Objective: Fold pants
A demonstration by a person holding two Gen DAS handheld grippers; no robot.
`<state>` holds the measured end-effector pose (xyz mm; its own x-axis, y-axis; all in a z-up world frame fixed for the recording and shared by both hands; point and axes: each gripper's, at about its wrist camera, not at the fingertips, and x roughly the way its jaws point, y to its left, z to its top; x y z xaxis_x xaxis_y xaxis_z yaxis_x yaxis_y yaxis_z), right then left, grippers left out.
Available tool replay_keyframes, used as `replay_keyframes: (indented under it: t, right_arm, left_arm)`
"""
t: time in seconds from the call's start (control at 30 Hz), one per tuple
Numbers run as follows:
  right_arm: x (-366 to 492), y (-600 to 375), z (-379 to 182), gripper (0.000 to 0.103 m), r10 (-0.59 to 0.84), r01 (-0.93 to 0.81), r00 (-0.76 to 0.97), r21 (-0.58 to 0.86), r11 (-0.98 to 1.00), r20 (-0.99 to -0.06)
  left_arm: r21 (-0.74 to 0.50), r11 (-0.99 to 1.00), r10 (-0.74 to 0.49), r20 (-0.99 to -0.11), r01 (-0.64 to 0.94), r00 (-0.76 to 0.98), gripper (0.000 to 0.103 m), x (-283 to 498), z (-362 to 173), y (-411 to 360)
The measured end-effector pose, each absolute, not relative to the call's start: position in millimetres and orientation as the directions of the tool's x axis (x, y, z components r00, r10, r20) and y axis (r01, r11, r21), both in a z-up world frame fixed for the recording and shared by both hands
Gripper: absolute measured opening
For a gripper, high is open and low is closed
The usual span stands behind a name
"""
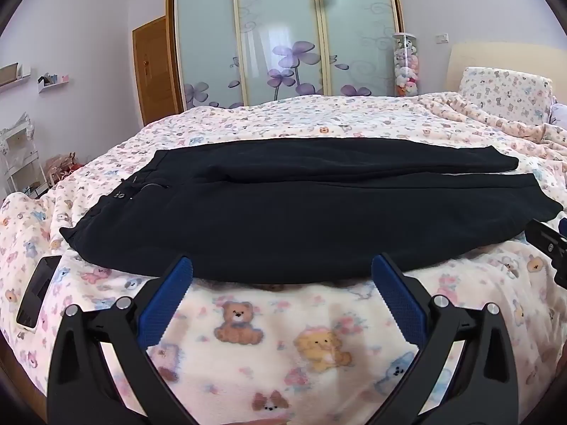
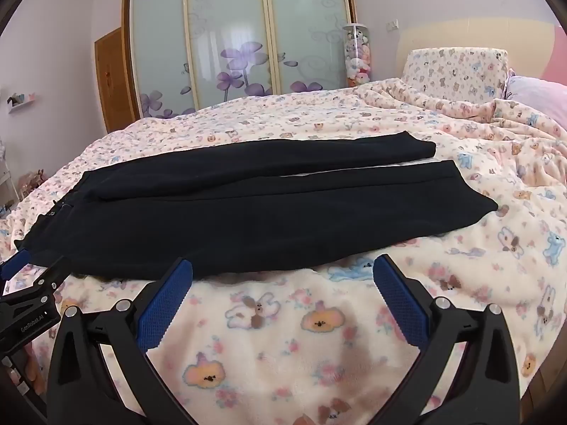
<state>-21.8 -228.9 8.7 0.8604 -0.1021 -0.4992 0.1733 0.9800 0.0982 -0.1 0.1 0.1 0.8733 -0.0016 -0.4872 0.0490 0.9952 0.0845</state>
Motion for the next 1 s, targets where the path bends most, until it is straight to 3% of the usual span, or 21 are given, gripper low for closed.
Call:
replay_keyframes:
  t: [1.0]
  right_arm:
    - [-21.1,-227.9,8.0,0.102,-0.103,0.173,0.858,0.094,0.980,-0.504]
  left_arm:
    - [0.087,0.995,-0.001,-0.489,0.050,0.872,0.101,0.1,-0.1,0.0]
